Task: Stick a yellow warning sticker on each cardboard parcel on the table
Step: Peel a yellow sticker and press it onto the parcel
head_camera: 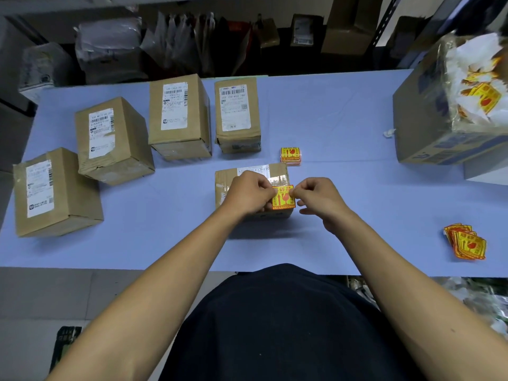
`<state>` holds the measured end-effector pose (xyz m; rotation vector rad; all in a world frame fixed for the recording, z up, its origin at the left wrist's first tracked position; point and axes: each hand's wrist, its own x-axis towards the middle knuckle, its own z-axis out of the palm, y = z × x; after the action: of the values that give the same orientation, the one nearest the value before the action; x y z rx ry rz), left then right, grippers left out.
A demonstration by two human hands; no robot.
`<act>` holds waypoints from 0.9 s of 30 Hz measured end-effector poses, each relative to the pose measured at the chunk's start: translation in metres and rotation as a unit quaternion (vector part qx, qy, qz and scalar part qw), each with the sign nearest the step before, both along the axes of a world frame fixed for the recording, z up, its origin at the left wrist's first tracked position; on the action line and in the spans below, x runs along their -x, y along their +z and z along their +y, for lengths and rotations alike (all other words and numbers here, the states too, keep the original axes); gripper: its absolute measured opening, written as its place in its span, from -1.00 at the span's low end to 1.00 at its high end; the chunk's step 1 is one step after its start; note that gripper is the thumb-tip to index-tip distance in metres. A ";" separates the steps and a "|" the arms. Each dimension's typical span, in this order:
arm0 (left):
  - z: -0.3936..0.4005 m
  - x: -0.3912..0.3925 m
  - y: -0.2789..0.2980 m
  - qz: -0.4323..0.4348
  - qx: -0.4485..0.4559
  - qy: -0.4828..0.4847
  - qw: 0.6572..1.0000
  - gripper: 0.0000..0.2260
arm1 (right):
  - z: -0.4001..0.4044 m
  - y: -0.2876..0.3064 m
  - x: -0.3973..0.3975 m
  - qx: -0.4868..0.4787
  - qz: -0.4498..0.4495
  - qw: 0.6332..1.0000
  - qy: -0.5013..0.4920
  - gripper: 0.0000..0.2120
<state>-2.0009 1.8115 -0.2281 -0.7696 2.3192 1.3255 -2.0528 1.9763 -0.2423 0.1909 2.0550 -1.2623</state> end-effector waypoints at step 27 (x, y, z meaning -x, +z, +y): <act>-0.009 -0.011 -0.017 0.074 0.351 -0.108 0.927 -0.69 | 0.003 -0.022 -0.001 -0.023 0.012 1.000 0.016 -0.82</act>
<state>-1.9904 1.8029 -0.2448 -0.5812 2.9284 0.4468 -2.0519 1.9792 -0.2645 0.1636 2.1008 -1.2029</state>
